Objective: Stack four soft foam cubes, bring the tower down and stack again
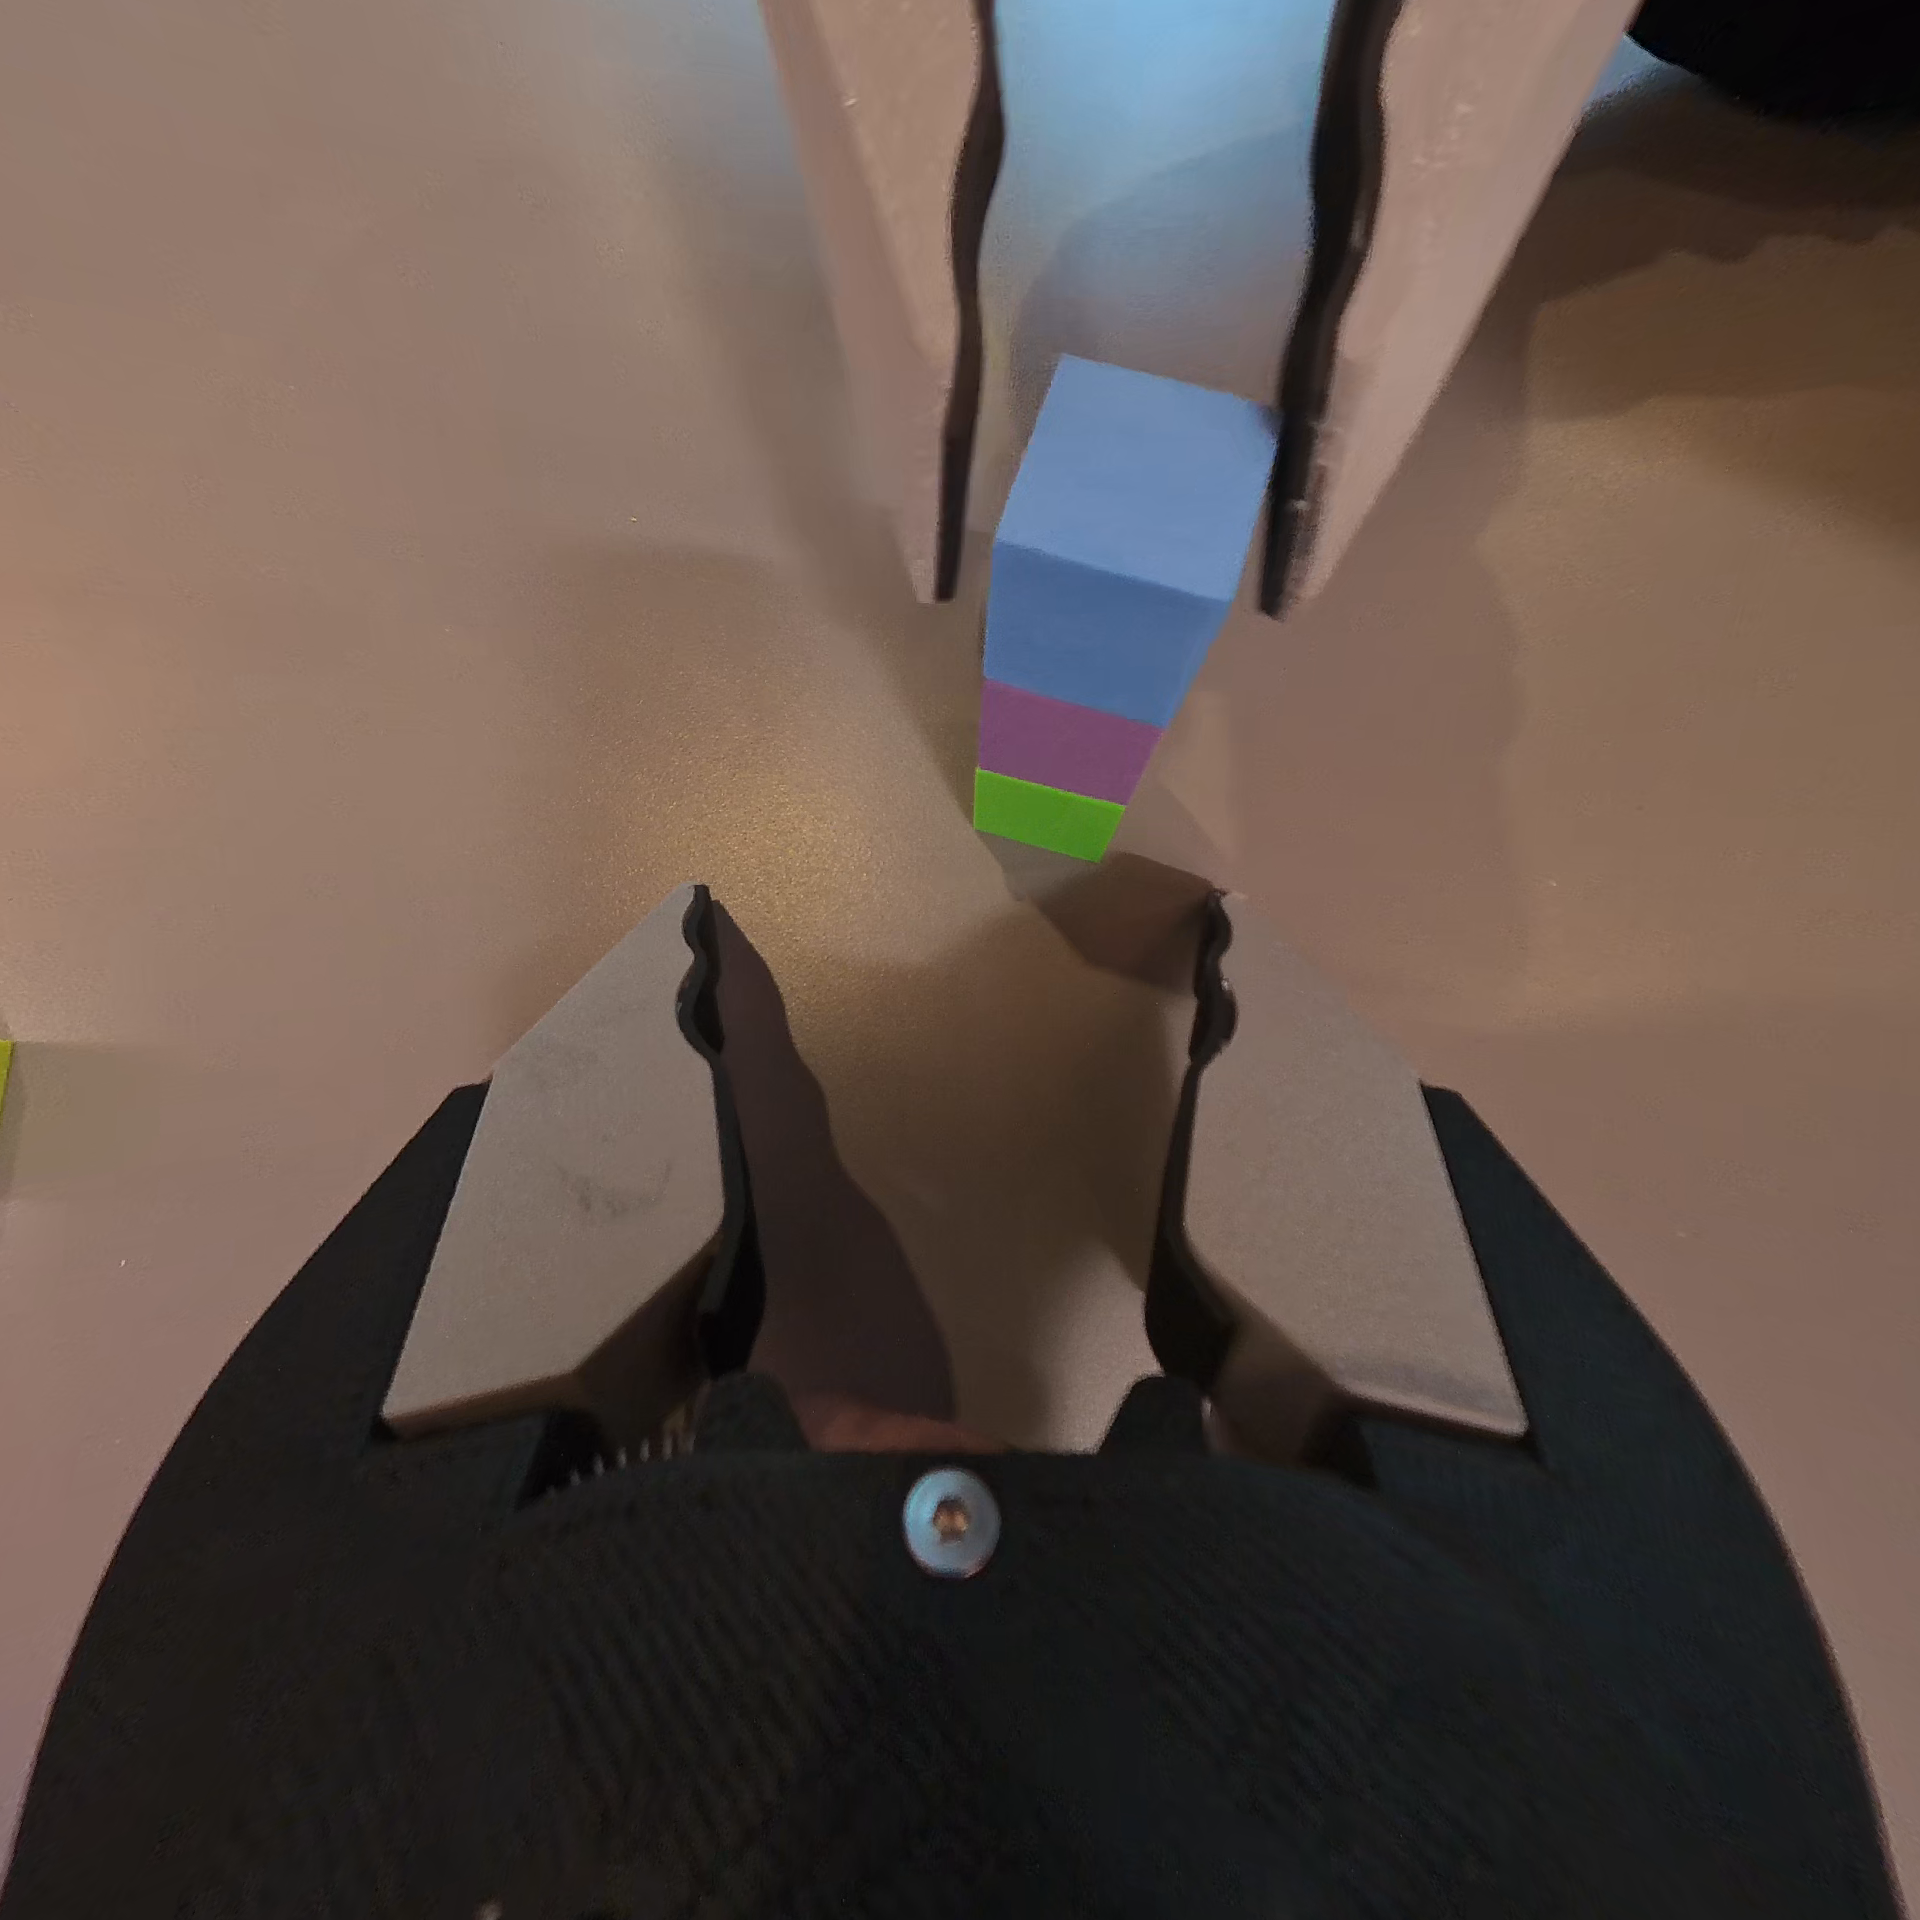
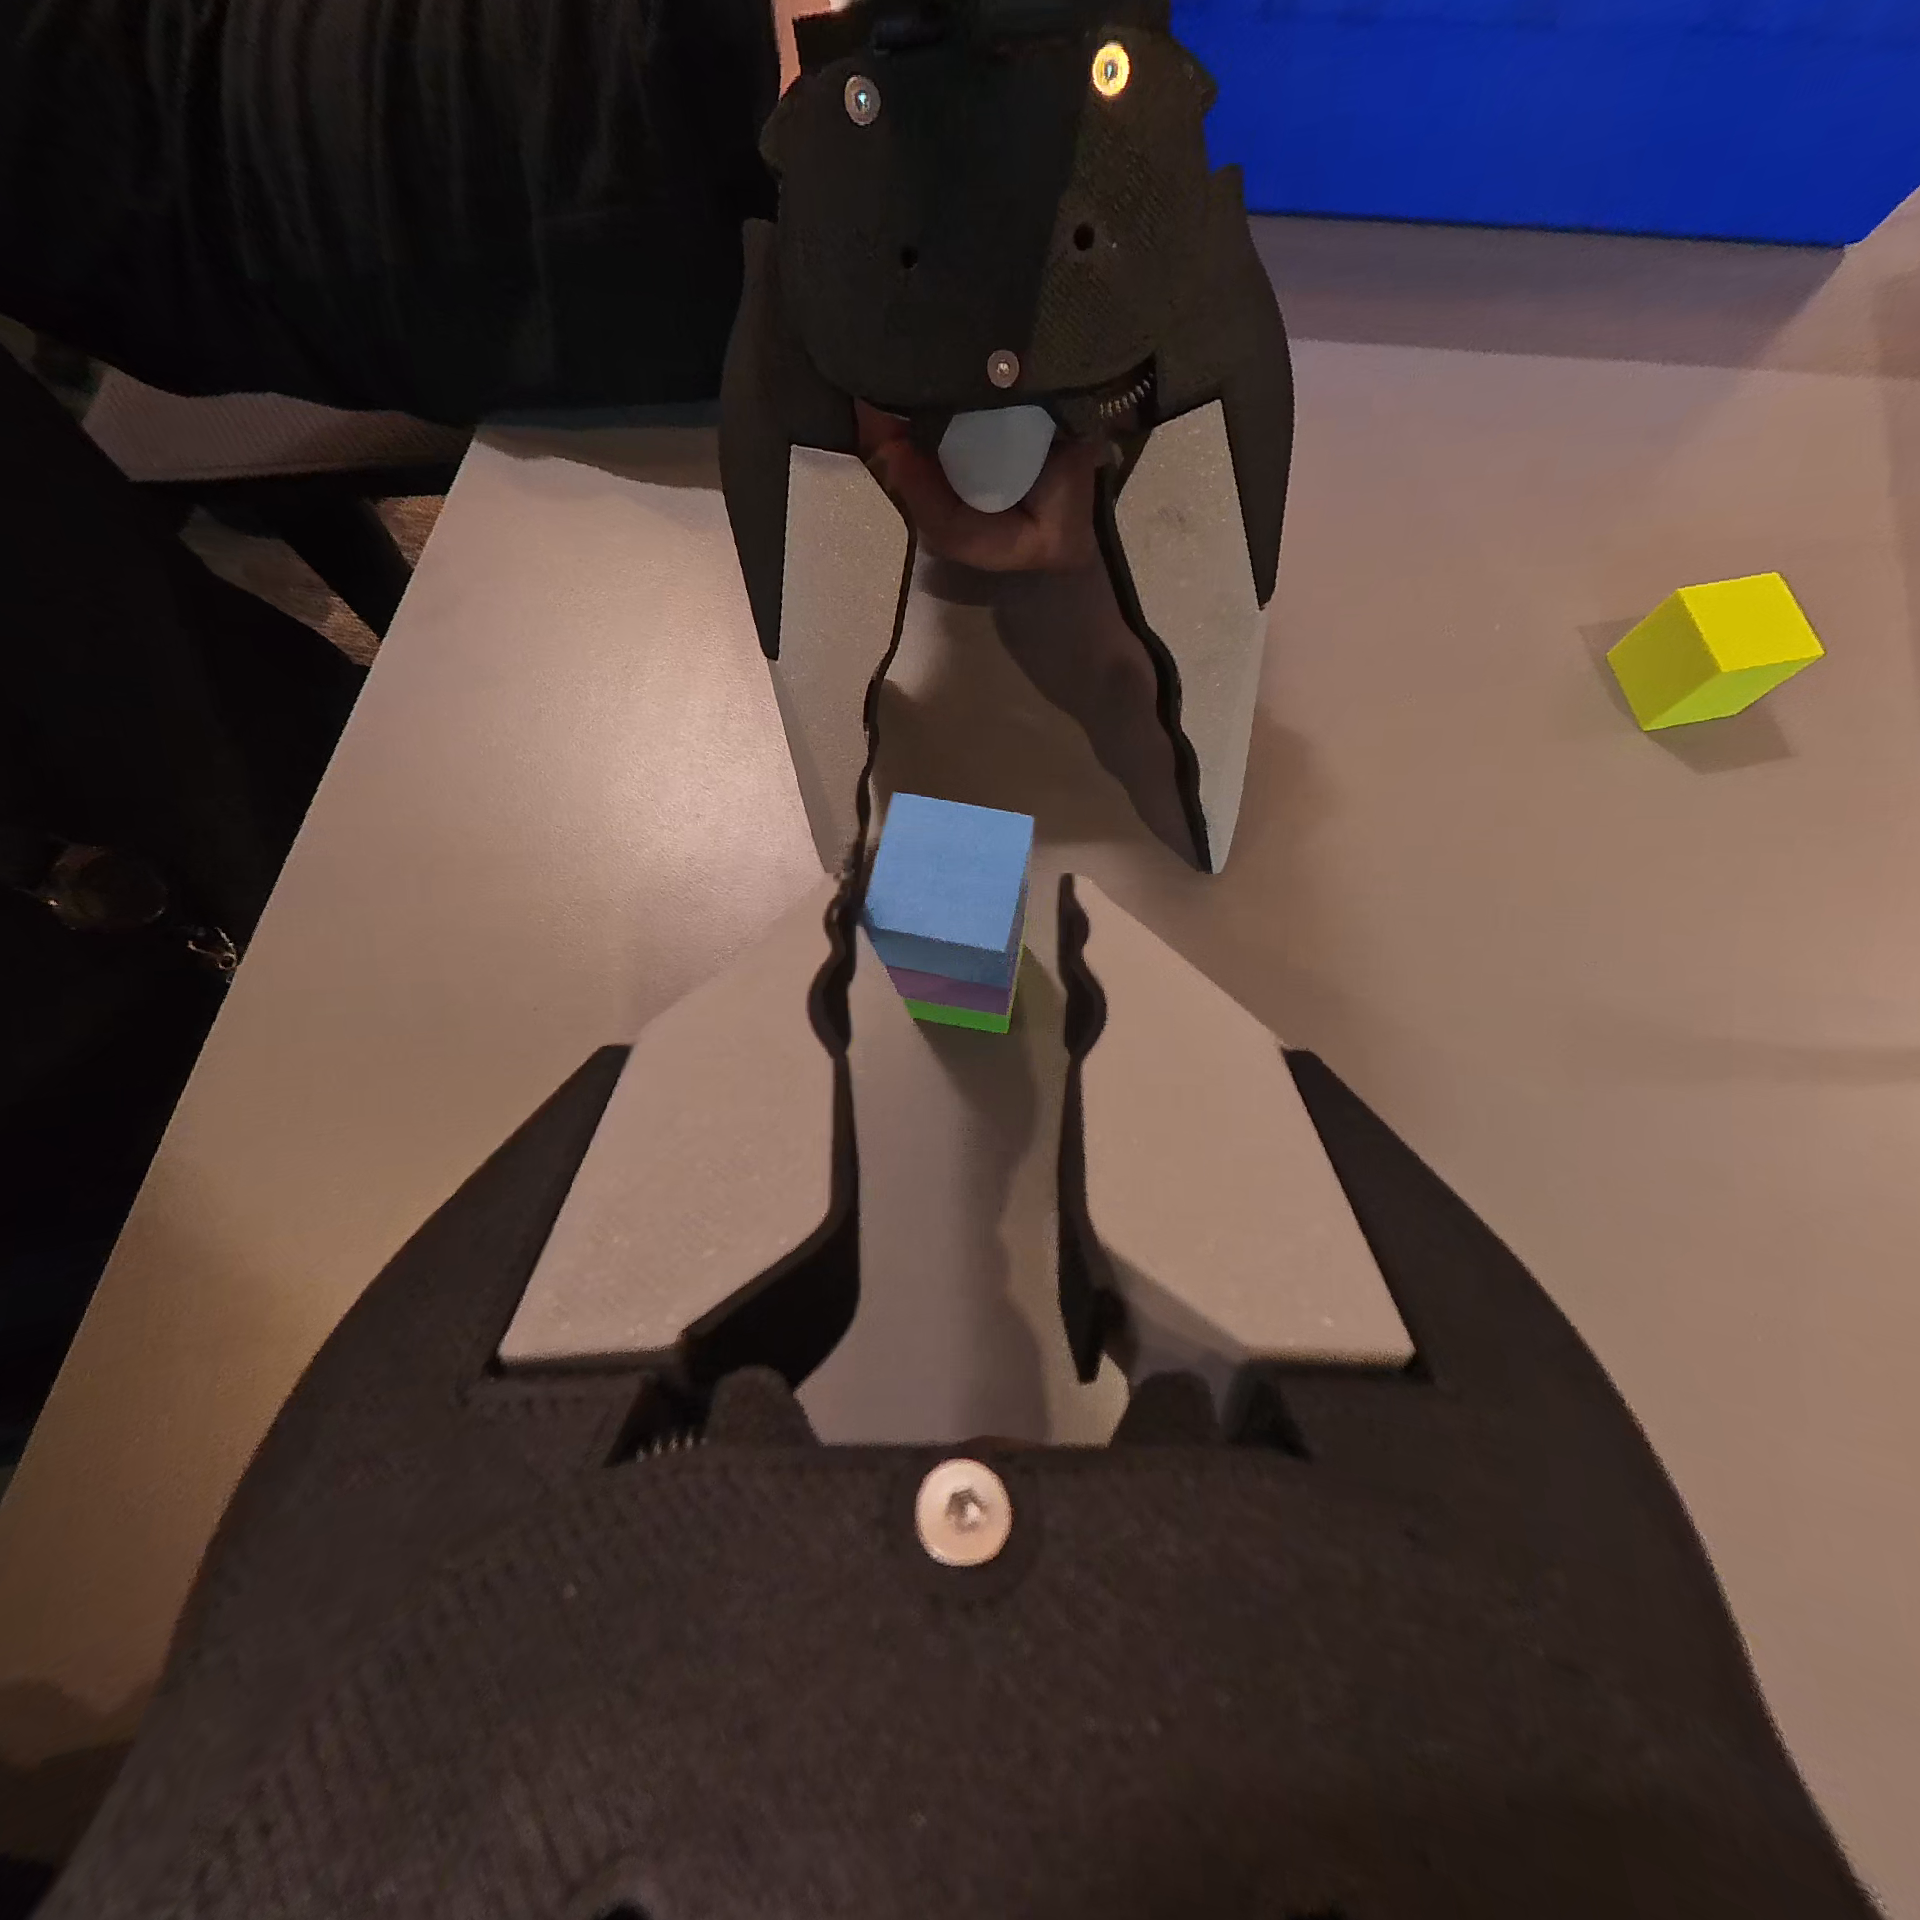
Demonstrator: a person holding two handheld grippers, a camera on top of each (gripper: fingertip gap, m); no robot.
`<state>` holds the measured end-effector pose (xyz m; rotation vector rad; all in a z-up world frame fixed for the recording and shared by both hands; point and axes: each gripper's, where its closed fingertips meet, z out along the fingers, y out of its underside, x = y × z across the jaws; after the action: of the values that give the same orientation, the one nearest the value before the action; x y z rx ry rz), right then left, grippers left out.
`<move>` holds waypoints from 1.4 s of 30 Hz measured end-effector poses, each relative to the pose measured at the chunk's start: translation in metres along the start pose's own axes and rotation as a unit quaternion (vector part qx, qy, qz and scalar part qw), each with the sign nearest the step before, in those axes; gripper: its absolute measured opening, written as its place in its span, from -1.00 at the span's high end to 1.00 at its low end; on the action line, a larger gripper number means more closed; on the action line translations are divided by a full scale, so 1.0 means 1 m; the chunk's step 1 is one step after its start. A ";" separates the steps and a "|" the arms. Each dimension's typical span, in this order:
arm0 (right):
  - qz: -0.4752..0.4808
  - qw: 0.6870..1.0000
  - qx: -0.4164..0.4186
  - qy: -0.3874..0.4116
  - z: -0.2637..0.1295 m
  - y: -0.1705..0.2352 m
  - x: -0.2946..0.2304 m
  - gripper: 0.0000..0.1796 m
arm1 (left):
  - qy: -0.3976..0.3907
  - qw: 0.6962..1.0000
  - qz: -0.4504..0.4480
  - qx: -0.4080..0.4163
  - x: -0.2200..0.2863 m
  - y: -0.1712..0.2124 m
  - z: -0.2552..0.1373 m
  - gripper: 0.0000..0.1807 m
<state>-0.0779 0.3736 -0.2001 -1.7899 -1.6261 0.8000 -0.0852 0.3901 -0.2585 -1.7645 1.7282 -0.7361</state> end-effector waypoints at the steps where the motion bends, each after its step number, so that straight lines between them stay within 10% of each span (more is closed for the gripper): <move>1: 0.002 1.000 0.002 -0.002 0.000 -0.001 0.000 0.55 | 0.000 1.000 0.000 0.000 0.000 0.000 0.000 -0.01; 24: 0.079 0.967 0.195 0.147 -0.066 -0.037 0.067 0.26 | 0.011 0.999 0.030 -0.024 0.002 0.008 -0.009 0.02; 42: 0.107 0.957 0.213 0.162 -0.074 -0.026 0.082 0.35 | -0.313 0.938 -0.140 0.053 -0.157 0.015 -0.056 0.16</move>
<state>-0.0322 0.4557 -0.1357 -1.6879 -0.9738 0.8254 -0.1392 0.5462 -0.2304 -1.9149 1.0094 -0.3068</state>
